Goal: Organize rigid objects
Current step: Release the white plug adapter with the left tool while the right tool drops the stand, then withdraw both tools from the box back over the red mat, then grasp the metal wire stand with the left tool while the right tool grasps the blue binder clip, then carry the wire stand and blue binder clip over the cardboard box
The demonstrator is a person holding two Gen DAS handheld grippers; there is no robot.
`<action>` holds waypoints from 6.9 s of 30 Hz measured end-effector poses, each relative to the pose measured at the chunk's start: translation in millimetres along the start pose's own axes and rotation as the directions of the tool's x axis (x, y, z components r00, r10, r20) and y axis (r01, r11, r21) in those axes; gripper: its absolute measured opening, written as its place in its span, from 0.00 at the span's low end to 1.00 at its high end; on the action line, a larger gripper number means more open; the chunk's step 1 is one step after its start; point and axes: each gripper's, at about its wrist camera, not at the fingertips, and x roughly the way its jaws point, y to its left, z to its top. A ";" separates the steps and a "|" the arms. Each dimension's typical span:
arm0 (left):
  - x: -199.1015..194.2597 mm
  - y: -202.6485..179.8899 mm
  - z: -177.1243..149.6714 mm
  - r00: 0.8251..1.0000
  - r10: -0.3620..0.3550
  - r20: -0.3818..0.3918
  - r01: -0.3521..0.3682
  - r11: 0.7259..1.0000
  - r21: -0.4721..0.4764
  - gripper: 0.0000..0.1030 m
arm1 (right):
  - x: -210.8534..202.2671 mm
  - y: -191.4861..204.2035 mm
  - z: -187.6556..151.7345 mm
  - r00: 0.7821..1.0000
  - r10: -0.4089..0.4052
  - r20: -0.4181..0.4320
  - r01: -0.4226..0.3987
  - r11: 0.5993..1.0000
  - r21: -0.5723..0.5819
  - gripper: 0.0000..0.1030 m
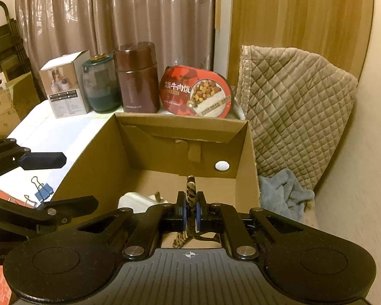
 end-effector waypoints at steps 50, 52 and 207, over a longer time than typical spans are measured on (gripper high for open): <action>-74.0 10.0 -4.8 0.998 0.042 0.055 -0.039 0.998 -0.055 0.62 | -59.5 44.2 -2.6 0.997 -0.062 0.045 0.067 0.991 -0.119 0.30; -85.7 10.0 -3.9 0.997 0.043 0.064 -0.040 0.997 -0.061 0.62 | -73.4 50.6 -3.2 0.996 -0.068 0.058 0.075 0.990 -0.124 0.35; -81.1 250.0 -186.1 0.960 0.268 -0.086 -0.280 0.878 -0.387 0.63 | 155.6 279.3 -44.8 0.971 0.233 0.044 -0.218 0.950 -0.225 0.37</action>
